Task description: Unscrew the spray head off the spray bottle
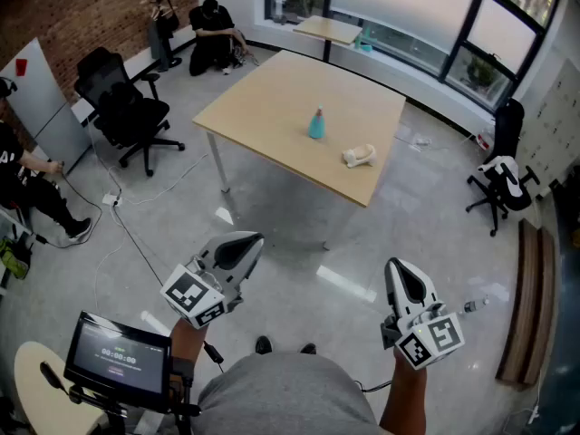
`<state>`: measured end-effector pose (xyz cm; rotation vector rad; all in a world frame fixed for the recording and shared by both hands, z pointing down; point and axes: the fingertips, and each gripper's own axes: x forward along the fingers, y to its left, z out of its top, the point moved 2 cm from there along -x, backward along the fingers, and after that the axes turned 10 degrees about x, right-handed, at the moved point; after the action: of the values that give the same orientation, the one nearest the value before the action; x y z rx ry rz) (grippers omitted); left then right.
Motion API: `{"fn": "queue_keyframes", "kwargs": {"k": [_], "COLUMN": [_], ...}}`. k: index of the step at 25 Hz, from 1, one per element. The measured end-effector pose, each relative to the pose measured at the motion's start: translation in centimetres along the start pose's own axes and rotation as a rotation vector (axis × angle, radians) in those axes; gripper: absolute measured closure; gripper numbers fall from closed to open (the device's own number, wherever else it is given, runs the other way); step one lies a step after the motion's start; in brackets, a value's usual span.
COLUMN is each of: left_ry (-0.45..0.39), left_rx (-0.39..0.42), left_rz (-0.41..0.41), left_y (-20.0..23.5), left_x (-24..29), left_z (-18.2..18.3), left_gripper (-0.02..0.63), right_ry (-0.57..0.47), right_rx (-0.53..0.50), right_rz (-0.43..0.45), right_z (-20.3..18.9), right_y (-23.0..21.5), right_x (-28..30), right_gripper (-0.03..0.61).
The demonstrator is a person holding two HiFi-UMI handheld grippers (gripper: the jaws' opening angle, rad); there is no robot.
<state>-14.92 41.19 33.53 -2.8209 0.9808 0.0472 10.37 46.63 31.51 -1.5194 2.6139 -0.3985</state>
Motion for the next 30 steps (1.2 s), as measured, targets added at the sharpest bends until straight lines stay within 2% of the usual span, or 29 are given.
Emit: {"fn": "queue_keyframes", "kwargs": {"k": [3, 5, 12, 17, 23, 30], "left_ry": [-0.013, -0.018, -0.021, -0.010, -0.010, -0.039], "left_rx": [-0.029, -0.028, -0.017, -0.028, -0.044, -0.058], "left_rz": [-0.085, -0.113, -0.078, -0.080, -0.092, -0.104], "left_y": [-1.9, -2.3, -1.5, -1.7, -2.2, 2.3], "left_x": [1.4, 1.8, 1.4, 1.1, 1.2, -1.0], "left_z": [-0.6, -0.7, -0.7, -1.2, -1.4, -2.3], "left_gripper": [0.609, 0.609, 0.609, 0.609, 0.609, 0.609], "right_ry": [0.004, -0.001, 0.006, 0.014, -0.008, -0.017], "right_rx": [0.005, 0.011, 0.013, 0.021, 0.033, 0.025], "right_rz": [-0.085, -0.107, -0.065, -0.068, -0.030, -0.080], "right_z": [-0.4, -0.8, -1.4, -1.6, -1.2, -1.7], "right_y": [-0.4, -0.6, -0.8, -0.6, 0.1, 2.3], "right_x": [-2.9, -3.4, -1.6, -1.7, -2.0, 1.8], "right_gripper": [0.574, 0.574, 0.574, 0.574, 0.572, 0.572]}}
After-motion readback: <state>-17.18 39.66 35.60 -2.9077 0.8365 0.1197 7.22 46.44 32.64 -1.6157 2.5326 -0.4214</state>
